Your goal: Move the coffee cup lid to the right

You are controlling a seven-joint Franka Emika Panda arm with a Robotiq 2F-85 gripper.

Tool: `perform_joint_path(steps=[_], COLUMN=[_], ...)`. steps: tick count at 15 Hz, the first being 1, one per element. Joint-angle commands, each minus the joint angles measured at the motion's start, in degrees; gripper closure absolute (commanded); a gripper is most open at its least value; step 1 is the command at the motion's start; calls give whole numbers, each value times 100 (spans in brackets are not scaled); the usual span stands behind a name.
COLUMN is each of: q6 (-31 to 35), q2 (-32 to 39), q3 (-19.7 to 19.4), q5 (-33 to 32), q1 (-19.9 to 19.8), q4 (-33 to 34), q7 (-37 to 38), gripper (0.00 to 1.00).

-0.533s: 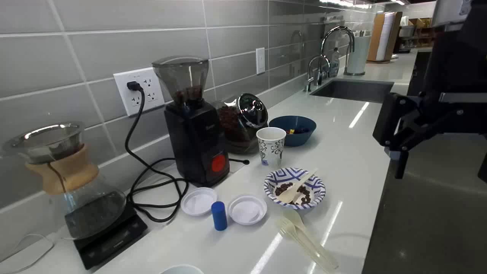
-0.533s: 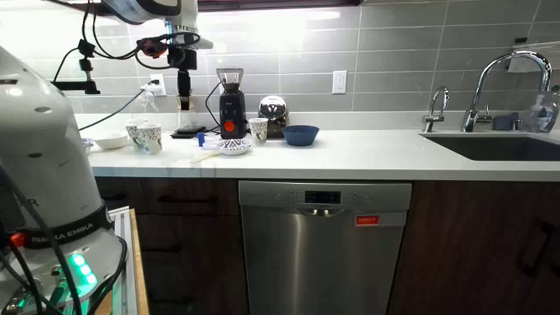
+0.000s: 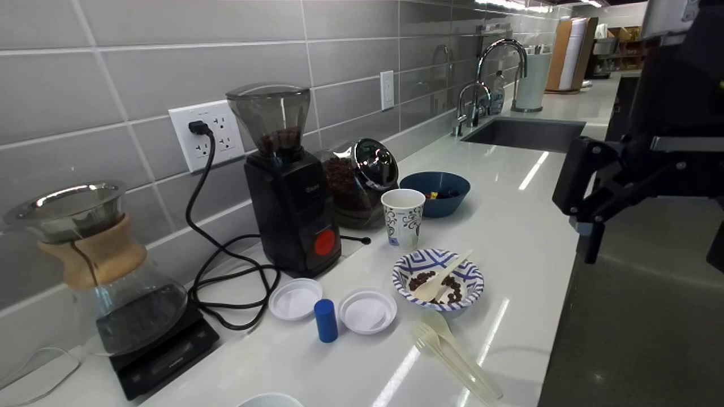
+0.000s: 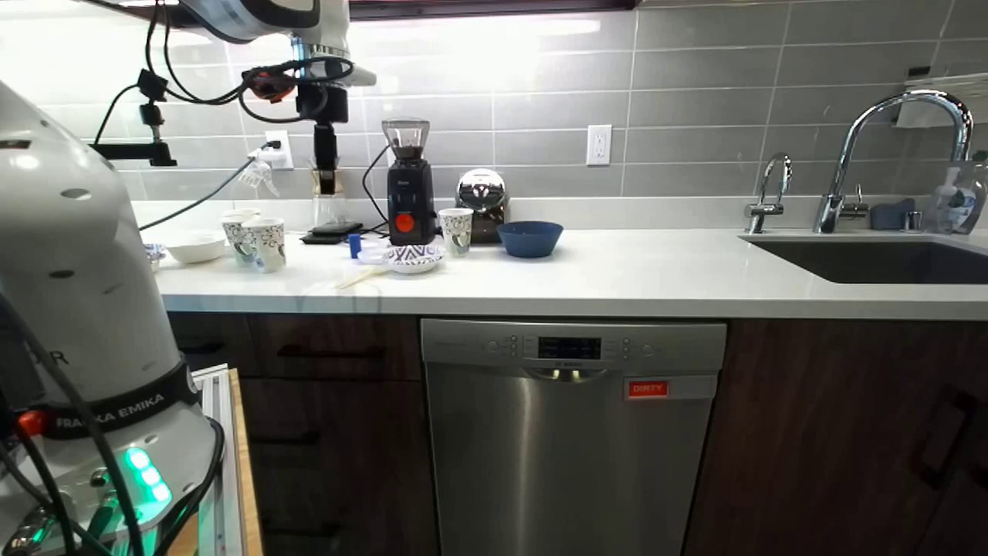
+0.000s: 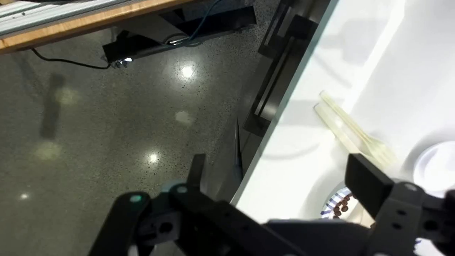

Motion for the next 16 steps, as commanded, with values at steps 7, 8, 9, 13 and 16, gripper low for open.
perform_joint_path(steps=[7,8,9,13,16], q6=[1929,2255,2544,2681,2697], q2=[1606,1825,2068,2141,2308], q3=[443,536,605,398,382], q5=[657,550,465,440,446], q1=[104,132,189,482,494], q4=[521,566,636,530,637], q7=[2128,2366,2523,2394,2399], gripper=[0,0,0,0,0])
